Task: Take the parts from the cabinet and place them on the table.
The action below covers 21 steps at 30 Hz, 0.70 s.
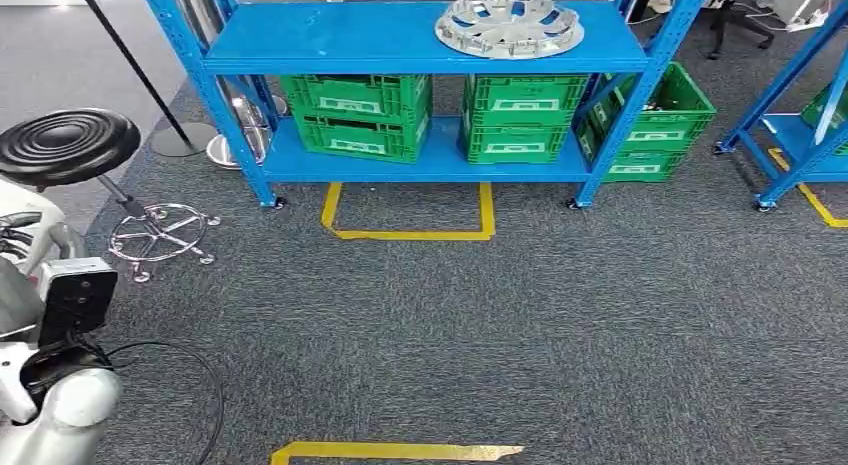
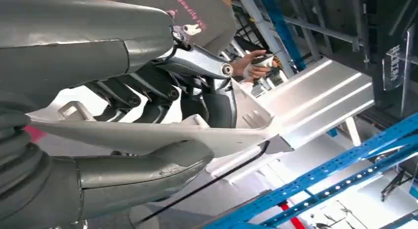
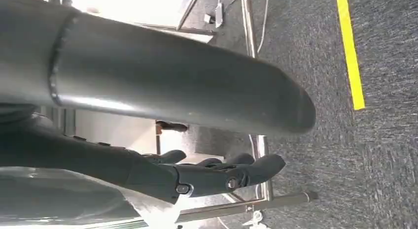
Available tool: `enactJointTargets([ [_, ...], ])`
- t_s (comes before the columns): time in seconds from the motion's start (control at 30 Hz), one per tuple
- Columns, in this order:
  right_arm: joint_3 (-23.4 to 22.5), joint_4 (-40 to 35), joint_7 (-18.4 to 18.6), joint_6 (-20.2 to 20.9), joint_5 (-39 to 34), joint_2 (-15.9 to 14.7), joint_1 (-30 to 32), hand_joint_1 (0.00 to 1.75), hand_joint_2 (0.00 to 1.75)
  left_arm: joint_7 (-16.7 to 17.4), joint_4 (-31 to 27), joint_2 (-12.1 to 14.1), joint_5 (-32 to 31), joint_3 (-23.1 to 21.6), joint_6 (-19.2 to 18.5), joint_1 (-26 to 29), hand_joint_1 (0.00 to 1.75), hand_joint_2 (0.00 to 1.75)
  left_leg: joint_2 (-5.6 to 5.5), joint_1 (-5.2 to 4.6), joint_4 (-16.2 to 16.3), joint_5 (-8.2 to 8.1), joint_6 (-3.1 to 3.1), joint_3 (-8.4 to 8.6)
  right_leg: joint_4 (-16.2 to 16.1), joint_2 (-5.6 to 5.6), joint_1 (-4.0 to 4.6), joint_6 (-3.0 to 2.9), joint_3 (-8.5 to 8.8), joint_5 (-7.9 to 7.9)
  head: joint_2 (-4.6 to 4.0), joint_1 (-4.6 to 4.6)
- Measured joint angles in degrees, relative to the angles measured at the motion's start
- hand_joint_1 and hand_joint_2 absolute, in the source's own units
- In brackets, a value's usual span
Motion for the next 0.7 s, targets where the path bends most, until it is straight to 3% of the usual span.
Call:
enactJointTargets([
  [0.23,0.0,0.0,-0.1,0.0,0.5,0.0,-0.1,0.00,0.00,0.0,-0.8,0.5,-0.2,0.9,0.0,1.3,1.75,1.75,-0.01,-0.01,0.0,0.03,0.00,-0.02,0.0,-0.01,-0.01,-0.02,0.00,0.05,0.00,0.00],
  [0.3,0.0,0.0,-0.1,-0.2,0.7,0.2,-0.1,0.00,0.00,0.0,-1.2,0.6,-0.4,1.0,0.0,1.6,1.75,1.75,-0.10,-0.28,-0.3,0.44,0.98,-0.16,-0.8,-0.29,-0.30,0.94,0.36,0.79,0.00,-0.11],
  [0.33,0.0,0.0,-0.1,-0.4,0.8,0.2,-0.1,0.00,0.00,0.0,-1.5,0.6,-0.5,1.1,0.0,1.6,1.75,1.75,-0.16,0.49,-1.9,1.56,1.43,0.56,-0.7,-0.21,-0.22,1.05,-0.07,0.34,0.00,-0.09],
  [0.37,0.0,0.0,-0.1,-0.5,1.0,0.2,-0.1,0.00,0.00,0.0,-1.6,0.6,-0.6,1.2,0.0,1.6,1.75,1.75,-0.34,0.44,-2.6,2.00,1.68,0.74,0.2,0.02,-0.22,1.18,-0.59,-1.05,0.00,0.09],
  [0.4,0.0,0.0,-0.2,-0.6,1.1,0.2,-0.1,0.00,0.00,0.0,-1.7,0.6,-0.7,1.4,0.1,1.6,1.75,1.75,-0.43,0.54,-2.7,2.30,1.84,0.53,3.5,0.15,-0.30,1.29,-1.89,-3.44,0.00,0.17],
  [0.47,0.0,0.0,-0.2,-0.7,1.2,0.2,-0.1,0.00,0.00,0.0,-1.9,0.6,-1.1,1.5,0.1,2.3,1.75,1.75,-0.94,0.69,-2.6,2.42,1.64,0.05,13.1,0.13,-0.66,1.67,-5.76,-7.94,0.00,0.11],
  [0.5,0.0,0.0,-0.2,-0.7,1.2,0.3,-0.1,0.00,0.00,0.0,-2.1,0.6,-1.2,1.7,0.1,2.7,1.75,1.75,-1.24,0.81,-2.5,2.52,1.46,-0.13,16.7,0.12,-0.91,1.99,-7.14,-9.09,0.00,0.13],
  [0.53,0.0,0.0,-0.2,-0.7,1.2,0.3,-0.1,0.00,0.00,0.0,-2.1,0.5,-1.3,1.9,0.1,2.9,1.75,1.75,-1.72,0.99,-2.4,2.59,1.27,-0.28,17.1,0.11,-1.20,2.26,-7.12,-8.67,0.00,0.07],
  [0.57,0.0,0.0,-0.2,-0.8,1.3,0.3,0.0,0.00,0.00,0.0,-2.1,0.5,-1.3,2.0,0.1,3.1,1.75,1.75,-2.33,1.30,-2.2,2.56,0.88,-0.42,14.7,0.12,-1.50,2.57,-5.49,-6.97,0.00,0.11],
  [0.6,0.0,0.0,-0.2,-0.9,1.4,0.3,0.0,0.00,0.00,0.0,-2.2,0.5,-1.4,2.1,0.1,3.2,1.75,1.75,-3.01,1.72,-1.7,2.40,0.31,-0.60,10.1,0.27,-1.82,2.93,-2.88,-4.74,0.00,0.09],
  [0.63,0.0,0.0,-0.2,-0.9,1.4,0.3,0.0,0.00,0.00,0.0,-2.3,0.5,-1.5,2.2,0.1,3.4,1.75,1.75,-3.60,2.16,-1.1,2.14,-0.32,-0.85,4.6,1.15,-2.27,3.37,0.26,-2.60,0.00,0.13],
  [0.67,0.0,0.0,-0.2,-0.9,1.5,0.3,-0.1,0.00,0.00,0.0,-2.4,0.5,-1.6,2.2,0.1,3.4,1.75,1.75,-3.95,2.21,-0.4,1.81,-0.89,-1.17,1.3,3.20,-2.81,3.89,1.95,-2.44,0.00,0.20],
  [0.7,0.0,0.0,-0.2,-0.9,1.5,0.6,-0.1,0.00,0.00,0.0,-2.6,0.5,-1.6,2.2,0.1,3.4,1.75,1.75,-4.24,2.22,-0.1,1.67,-1.22,-1.60,0.9,5.48,-2.87,4.28,2.51,-4.01,0.00,0.33],
])
